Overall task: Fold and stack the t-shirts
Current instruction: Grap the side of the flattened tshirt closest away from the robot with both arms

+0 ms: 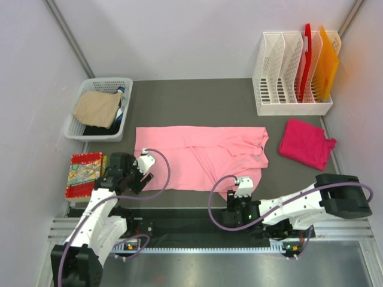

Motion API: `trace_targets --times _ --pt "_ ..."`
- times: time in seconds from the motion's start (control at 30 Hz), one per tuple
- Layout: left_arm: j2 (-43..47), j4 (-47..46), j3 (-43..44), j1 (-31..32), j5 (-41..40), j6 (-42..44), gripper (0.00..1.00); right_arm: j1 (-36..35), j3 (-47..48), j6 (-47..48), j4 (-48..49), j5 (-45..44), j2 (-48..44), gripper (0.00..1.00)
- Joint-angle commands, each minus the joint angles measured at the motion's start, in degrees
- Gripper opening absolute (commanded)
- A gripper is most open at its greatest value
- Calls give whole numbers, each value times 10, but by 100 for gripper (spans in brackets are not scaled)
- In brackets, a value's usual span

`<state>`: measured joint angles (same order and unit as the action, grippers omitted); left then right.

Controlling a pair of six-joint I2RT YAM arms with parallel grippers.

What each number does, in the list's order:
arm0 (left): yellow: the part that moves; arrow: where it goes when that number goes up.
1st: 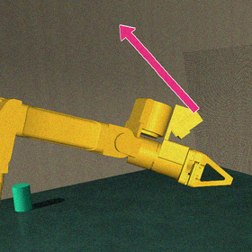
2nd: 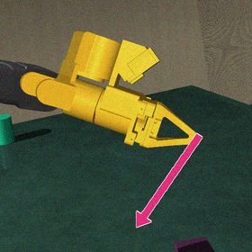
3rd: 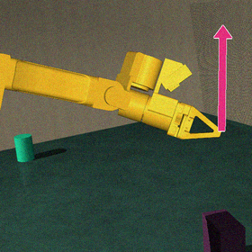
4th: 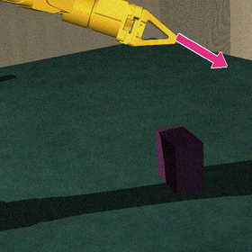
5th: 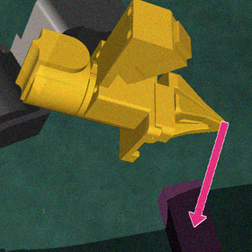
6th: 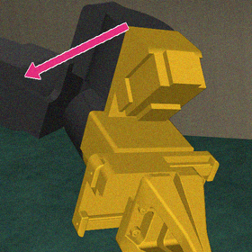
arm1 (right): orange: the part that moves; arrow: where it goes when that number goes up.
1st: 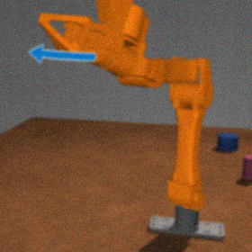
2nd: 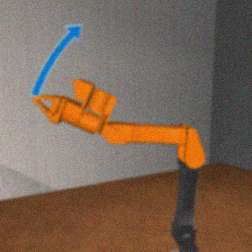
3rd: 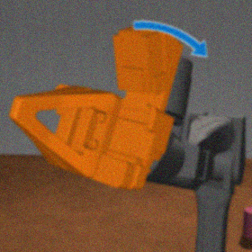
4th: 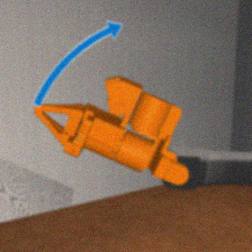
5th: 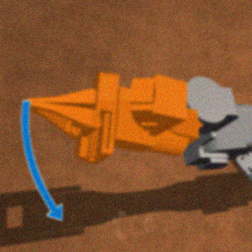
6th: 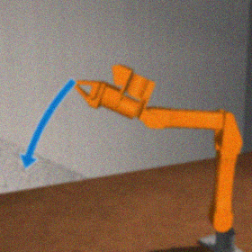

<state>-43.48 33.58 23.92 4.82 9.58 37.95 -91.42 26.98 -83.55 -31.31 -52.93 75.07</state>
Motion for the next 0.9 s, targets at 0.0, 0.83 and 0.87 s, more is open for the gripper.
trace_targets --times 0.0,0.83,0.87 --pt "-39 0 -7 1 -18 23 79 9 2 2 11 21 -11 46" --pt "-132 -10 -16 -16 -16 40 45 9 -2 14 1 22 -41 40" --pt "-133 -9 -15 -16 -13 41 43 10 -2 14 1 25 -40 40"
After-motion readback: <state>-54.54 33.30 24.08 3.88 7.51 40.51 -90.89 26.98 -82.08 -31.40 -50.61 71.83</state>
